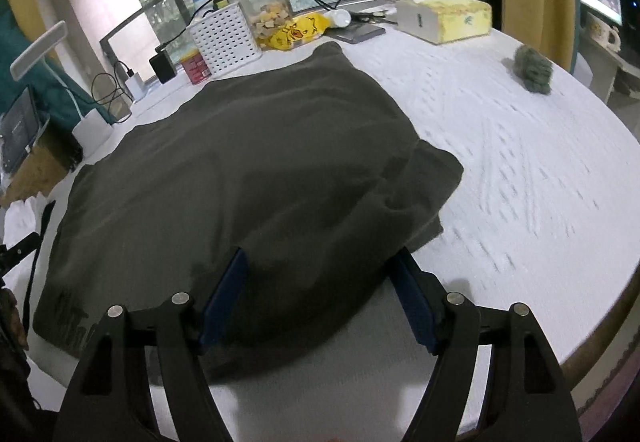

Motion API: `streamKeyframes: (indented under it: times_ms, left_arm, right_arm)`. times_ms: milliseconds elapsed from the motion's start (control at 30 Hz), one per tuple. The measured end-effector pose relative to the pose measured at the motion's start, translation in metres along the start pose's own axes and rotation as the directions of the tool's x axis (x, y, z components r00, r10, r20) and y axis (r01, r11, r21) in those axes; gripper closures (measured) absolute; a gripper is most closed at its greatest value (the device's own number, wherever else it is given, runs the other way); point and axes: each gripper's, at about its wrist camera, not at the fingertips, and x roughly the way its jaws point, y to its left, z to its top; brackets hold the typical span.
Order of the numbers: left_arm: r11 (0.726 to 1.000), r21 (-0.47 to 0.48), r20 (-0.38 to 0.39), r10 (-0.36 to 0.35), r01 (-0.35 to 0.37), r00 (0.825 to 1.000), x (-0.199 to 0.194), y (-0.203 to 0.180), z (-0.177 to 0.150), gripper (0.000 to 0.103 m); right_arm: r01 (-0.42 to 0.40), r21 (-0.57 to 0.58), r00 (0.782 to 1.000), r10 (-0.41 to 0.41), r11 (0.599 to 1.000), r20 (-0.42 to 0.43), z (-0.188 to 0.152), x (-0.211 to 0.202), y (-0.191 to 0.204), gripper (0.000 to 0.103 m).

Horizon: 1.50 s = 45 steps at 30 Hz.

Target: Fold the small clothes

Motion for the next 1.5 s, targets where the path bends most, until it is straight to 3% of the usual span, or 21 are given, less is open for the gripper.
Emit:
streamKeyframes:
  times_ms: [467,700,767,867,1033,1500]
  left_arm:
    - [0.999,-0.037,-0.025,0.014,-0.015,1.000,0.026,0.014,0.027,0.023]
    - [0.999,-0.051,-0.035,0.017,-0.019,0.999,0.037,0.021,0.042,0.023]
    - [0.999,-0.049,-0.035,0.021,-0.022,0.999,0.040,0.022,0.046,0.023]
    - [0.998,-0.051,-0.040,0.023,-0.025,0.999,0.045,0.025,0.051,0.023]
    - [0.998,-0.055,-0.048,0.022,-0.024,0.999,0.051,0.029,0.055,0.023]
    - [0.996,-0.088,-0.028,0.025,-0.028,0.999,0.042,0.053,0.050,0.023]
  right_arm:
    - [-0.008,-0.010,1.000,0.008,1.000,-0.019,0.048,0.040,0.004,0.027]
    - [-0.008,-0.060,1.000,0.006,0.998,-0.022,0.068,0.061,0.012,0.040]
    - [0.002,-0.072,1.000,-0.004,0.997,-0.021,0.073,0.065,0.013,0.054]
    - [-0.010,-0.089,1.000,0.008,0.996,-0.025,0.079,0.073,0.016,0.067]
    - [-0.033,-0.113,0.999,0.030,0.993,-0.023,0.084,0.080,0.019,0.080]
    - [-0.078,-0.165,0.997,0.081,0.983,0.011,0.094,0.066,0.058,0.086]
